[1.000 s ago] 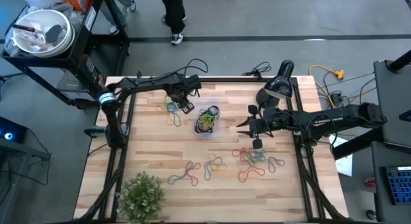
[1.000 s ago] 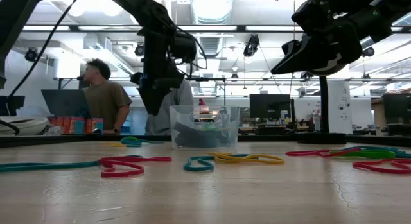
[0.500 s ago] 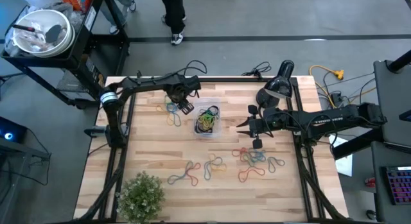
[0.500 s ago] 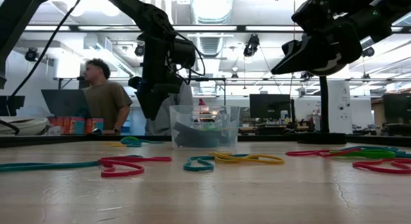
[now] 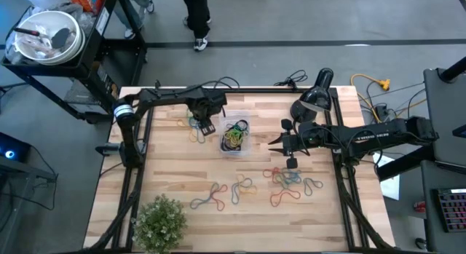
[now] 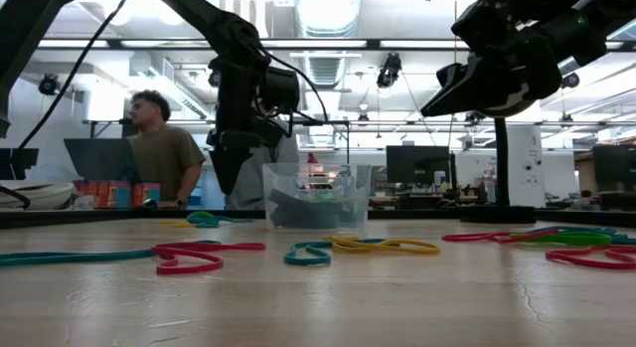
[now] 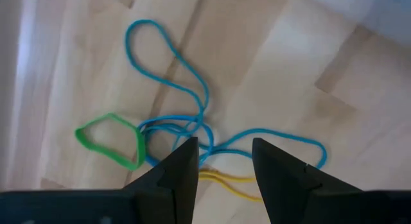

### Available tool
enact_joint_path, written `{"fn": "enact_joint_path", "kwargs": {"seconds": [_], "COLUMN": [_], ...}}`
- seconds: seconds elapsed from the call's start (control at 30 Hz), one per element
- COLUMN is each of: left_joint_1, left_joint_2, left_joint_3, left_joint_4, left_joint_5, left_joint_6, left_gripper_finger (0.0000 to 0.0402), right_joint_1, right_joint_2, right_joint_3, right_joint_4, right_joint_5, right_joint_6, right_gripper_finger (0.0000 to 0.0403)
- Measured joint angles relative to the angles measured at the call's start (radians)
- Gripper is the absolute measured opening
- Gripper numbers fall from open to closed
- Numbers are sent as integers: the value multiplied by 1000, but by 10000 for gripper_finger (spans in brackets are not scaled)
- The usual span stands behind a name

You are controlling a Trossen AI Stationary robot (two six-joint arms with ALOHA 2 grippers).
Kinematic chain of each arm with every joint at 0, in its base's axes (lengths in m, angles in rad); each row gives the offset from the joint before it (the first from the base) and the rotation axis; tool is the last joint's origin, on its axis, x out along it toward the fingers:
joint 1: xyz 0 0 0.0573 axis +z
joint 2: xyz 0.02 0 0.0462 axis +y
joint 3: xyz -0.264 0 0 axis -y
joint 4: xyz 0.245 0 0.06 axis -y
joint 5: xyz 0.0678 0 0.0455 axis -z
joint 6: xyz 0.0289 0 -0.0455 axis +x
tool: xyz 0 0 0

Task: Pick and place rubber bands into bin
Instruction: Put the blue rubber band into the transparent bin

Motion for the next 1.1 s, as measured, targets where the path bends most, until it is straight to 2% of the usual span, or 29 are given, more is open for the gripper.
{"fn": "enact_joint_path", "kwargs": {"seconds": [0.17, 0.37, 0.57, 0.8, 0.97, 1.1], "left_joint_1": [-2, -3, -4, -27, -47, -47], "left_joint_2": [0, 0, 0, -23, -48, -49], "left_joint_3": [0, 0, 0, 0, 0, 0], "left_joint_4": [-1, -2, -4, -89, -98, -96], "left_joint_5": [3, 24, 53, 185, 208, 209], "left_joint_6": [23, -53, -54, 110, 236, 264], "left_gripper_finger": [130, 130, 130, 130, 130, 130], "right_joint_1": [0, 0, 0, 0, 0, 0], "right_joint_2": [0, 0, 0, 0, 0, 0], "right_joint_3": [0, 0, 0, 0, 0, 0], "right_joint_4": [0, 0, 0, 0, 0, 0], "right_joint_5": [0, 0, 0, 0, 0, 0], "right_joint_6": [0, -3, 0, 2, 4, 4], "right_gripper_finger": [87, 78, 79, 79, 72, 68]}}
